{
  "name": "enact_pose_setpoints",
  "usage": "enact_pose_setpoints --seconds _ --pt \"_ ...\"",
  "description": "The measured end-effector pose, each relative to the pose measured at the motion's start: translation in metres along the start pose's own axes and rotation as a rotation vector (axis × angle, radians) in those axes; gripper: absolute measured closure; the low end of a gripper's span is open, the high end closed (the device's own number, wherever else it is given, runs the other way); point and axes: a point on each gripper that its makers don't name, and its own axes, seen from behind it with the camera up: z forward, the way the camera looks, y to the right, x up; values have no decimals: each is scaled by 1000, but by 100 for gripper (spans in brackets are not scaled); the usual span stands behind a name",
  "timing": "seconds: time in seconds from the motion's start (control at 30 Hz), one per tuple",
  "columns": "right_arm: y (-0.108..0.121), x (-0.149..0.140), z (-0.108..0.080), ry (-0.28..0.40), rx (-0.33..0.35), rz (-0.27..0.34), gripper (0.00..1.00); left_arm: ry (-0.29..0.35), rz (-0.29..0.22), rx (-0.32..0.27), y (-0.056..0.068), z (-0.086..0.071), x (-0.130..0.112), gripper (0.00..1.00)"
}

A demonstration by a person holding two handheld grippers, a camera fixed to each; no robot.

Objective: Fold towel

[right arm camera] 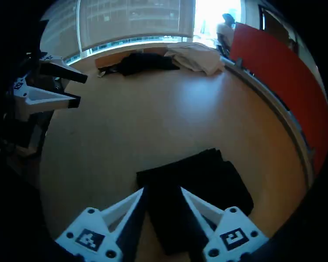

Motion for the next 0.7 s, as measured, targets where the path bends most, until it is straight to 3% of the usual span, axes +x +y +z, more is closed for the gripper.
enact_pose_setpoints --seconds 0.07,0.2,0.7 --pt "1 -1 -1 4 -1 7 38 0 -1 0 0 0 0 10" --pt "3 -3 -4 12 -14 26 34 2 -4 -1 1 1 1 10" --pt "11 -36 -26 -4 -75 92 33 10 -3 -7 6 3 7 10"
